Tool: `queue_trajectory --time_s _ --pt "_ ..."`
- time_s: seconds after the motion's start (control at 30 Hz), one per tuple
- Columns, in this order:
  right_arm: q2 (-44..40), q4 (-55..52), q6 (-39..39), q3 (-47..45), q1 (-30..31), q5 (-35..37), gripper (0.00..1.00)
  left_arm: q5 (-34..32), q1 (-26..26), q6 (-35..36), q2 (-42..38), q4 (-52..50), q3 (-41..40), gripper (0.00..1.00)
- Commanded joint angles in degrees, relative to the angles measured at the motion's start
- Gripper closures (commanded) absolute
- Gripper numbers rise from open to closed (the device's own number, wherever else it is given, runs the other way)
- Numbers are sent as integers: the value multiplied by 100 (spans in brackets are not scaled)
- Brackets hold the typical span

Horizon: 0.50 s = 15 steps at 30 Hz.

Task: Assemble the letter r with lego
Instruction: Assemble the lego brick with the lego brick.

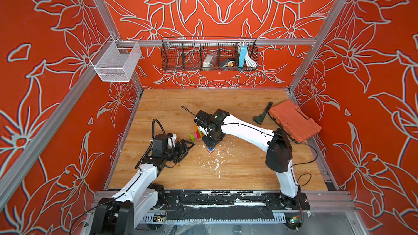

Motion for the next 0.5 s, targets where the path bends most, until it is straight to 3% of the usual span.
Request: queue_trajectory --time_s 0.0,0.47 --pt "302 -559 124 346 -17 217 100 230 120 -156 -7 222 -77 20" --pt "1075 -1010 -66 1232 -17 239 100 195 136 -178 -47 186 -182 21"
